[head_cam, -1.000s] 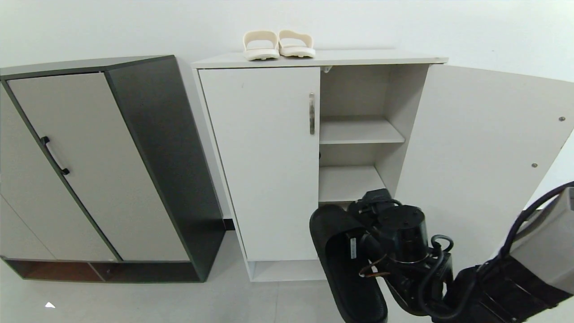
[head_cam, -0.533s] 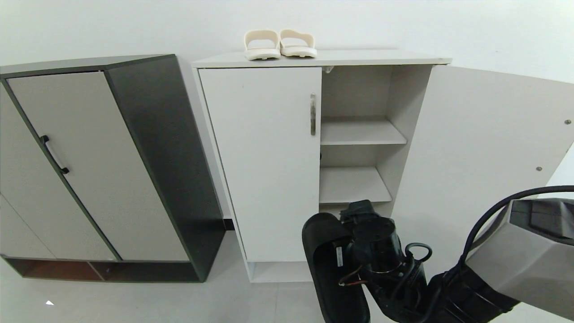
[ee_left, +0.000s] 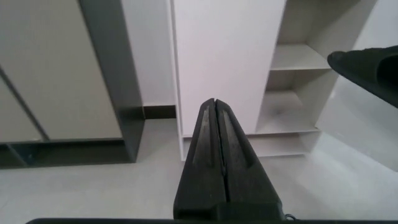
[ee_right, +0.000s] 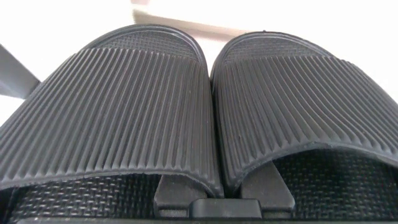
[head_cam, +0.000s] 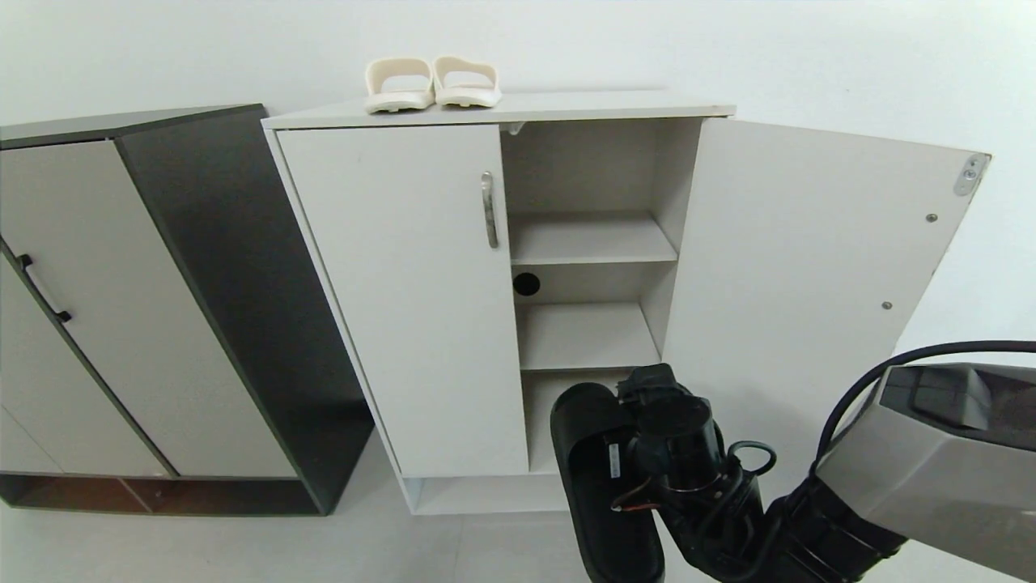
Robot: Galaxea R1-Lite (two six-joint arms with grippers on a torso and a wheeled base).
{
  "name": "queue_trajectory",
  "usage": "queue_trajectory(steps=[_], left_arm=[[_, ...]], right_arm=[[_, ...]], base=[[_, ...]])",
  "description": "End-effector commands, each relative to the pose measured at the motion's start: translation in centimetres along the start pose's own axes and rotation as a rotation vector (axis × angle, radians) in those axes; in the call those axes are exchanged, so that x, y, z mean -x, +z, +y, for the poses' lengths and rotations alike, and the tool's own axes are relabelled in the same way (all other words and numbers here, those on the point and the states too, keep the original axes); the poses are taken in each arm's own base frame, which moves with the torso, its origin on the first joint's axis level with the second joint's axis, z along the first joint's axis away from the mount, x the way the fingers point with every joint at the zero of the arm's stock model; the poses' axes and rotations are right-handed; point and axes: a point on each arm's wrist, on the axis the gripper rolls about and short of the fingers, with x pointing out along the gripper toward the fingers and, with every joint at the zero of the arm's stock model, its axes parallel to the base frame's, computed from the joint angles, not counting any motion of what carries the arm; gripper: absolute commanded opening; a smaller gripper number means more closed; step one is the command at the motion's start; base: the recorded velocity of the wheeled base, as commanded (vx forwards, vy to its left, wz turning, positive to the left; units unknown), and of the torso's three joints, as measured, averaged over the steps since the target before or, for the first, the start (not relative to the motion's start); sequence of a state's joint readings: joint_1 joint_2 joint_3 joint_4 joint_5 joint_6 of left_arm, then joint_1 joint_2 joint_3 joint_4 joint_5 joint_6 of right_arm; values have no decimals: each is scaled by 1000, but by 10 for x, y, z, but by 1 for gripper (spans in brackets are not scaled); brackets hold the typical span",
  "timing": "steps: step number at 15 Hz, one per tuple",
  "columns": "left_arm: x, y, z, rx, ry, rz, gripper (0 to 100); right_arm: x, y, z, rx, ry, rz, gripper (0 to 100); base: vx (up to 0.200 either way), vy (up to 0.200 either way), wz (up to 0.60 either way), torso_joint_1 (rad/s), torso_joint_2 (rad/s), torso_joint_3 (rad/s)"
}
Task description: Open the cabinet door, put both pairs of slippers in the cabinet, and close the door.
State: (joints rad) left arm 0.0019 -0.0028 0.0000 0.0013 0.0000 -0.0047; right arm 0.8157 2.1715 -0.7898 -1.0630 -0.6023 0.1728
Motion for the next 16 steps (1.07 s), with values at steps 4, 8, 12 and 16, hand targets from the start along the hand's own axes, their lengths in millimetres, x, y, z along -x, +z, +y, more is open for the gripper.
queue_trajectory(steps=[4, 8, 12, 16], left_arm=[[0, 0, 0, 0, 0, 3, 0], [0, 0, 0, 0, 0, 3, 0], [0, 0, 0, 0, 0, 3, 0], [0, 0, 0, 0, 0, 3, 0]], right_arm=[[-8, -13, 3, 13, -4, 20, 0], [-10, -19, 3, 22, -6, 33, 0], [-17, -25, 3, 27, -17, 44, 0], [-21, -29, 1, 24, -24, 43, 0]], base=[[0, 0, 0, 0, 0, 0], [0, 0, 0, 0, 0, 0], [0, 0, 0, 0, 0, 0], [0, 0, 0, 0, 0, 0]])
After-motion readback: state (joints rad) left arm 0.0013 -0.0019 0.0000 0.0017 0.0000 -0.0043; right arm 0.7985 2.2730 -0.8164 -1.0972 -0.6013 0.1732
